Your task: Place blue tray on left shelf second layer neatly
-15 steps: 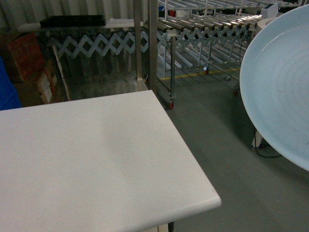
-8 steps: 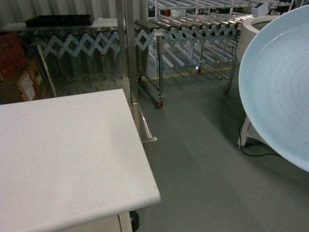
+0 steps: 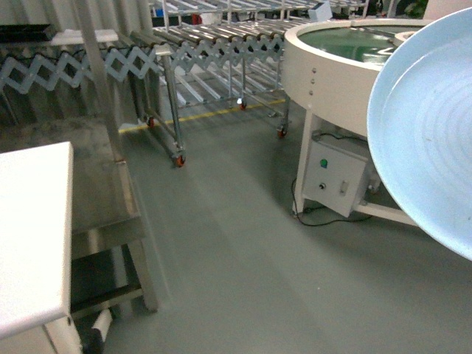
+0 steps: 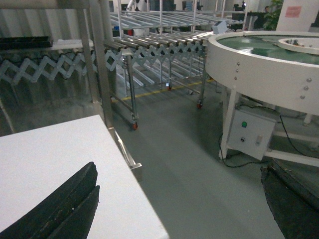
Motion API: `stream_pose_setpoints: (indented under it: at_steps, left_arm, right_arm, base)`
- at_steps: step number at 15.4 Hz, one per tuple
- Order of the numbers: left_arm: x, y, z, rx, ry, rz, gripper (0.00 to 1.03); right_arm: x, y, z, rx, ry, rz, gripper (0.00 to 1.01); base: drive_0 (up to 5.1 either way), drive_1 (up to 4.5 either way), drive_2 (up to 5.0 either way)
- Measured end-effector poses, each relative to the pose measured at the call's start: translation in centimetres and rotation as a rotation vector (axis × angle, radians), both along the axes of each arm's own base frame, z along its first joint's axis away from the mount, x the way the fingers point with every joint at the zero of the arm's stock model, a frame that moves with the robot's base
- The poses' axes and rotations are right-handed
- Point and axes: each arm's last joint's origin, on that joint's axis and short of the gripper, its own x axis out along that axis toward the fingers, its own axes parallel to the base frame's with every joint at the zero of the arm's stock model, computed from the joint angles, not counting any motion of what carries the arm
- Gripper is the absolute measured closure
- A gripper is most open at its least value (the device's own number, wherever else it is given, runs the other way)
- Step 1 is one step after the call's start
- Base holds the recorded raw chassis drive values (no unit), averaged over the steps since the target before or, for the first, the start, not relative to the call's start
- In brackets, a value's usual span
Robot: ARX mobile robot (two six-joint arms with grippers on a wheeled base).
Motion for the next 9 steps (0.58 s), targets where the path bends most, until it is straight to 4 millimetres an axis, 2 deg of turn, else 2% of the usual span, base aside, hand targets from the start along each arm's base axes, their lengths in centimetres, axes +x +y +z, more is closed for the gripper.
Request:
stream_pose_setpoints:
  at_steps: [9]
  left_arm:
    - [0.0,0.0,-0.02,0.0,0.002,-0.001,0.05]
  right_arm:
    - [-0.01,-0.01,-0.05,0.001,0.001,0.0,0.99]
  base:
    - [3.2,-3.85,-3.9]
